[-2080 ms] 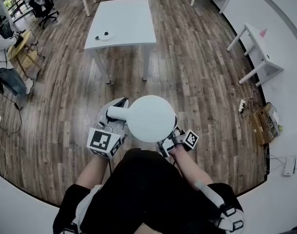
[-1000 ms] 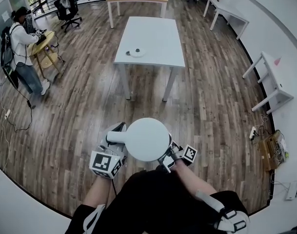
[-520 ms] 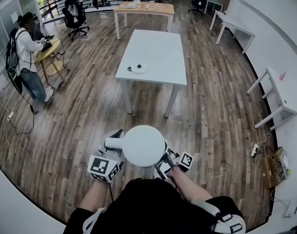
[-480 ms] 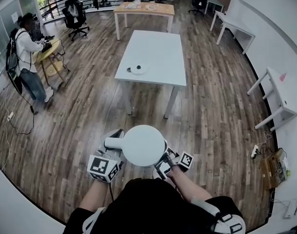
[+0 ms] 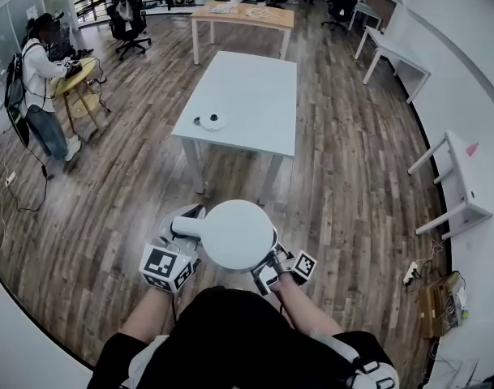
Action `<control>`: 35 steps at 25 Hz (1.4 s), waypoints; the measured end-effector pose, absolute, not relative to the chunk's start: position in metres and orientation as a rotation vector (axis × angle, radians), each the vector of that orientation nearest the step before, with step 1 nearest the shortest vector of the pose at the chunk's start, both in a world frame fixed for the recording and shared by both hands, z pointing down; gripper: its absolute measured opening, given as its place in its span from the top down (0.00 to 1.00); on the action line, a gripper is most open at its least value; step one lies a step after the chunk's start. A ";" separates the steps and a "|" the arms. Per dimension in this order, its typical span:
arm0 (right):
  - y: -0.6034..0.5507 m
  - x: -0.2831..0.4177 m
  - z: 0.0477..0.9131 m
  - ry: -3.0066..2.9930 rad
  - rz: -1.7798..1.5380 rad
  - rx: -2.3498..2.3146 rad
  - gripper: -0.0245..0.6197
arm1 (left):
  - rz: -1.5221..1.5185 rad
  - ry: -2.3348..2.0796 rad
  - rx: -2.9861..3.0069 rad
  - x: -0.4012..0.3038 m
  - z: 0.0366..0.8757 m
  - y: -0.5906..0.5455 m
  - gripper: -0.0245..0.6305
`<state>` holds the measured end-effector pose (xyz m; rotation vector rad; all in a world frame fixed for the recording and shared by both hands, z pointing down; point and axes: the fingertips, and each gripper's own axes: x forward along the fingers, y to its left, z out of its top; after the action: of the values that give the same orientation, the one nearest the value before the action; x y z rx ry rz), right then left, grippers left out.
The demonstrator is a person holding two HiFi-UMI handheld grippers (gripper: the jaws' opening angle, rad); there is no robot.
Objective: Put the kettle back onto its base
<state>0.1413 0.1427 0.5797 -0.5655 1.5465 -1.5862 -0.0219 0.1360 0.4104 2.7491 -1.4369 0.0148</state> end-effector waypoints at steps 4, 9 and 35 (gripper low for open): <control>0.131 0.161 0.585 1.544 -1.608 -0.557 0.69 | 0.025 -1.451 2.732 -0.002 0.415 0.125 0.96; 0.121 0.170 0.598 1.526 -1.649 -0.552 0.69 | 0.071 -1.453 2.704 0.010 0.427 0.113 0.96; -0.012 0.132 0.587 1.546 -1.595 -0.627 0.70 | -0.025 -1.374 2.761 -0.032 0.418 -0.024 0.96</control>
<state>0.1325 -0.0121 0.5865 -0.6268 1.5461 -1.5952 -0.0320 -0.0242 0.4176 2.7607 -1.3741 -0.0251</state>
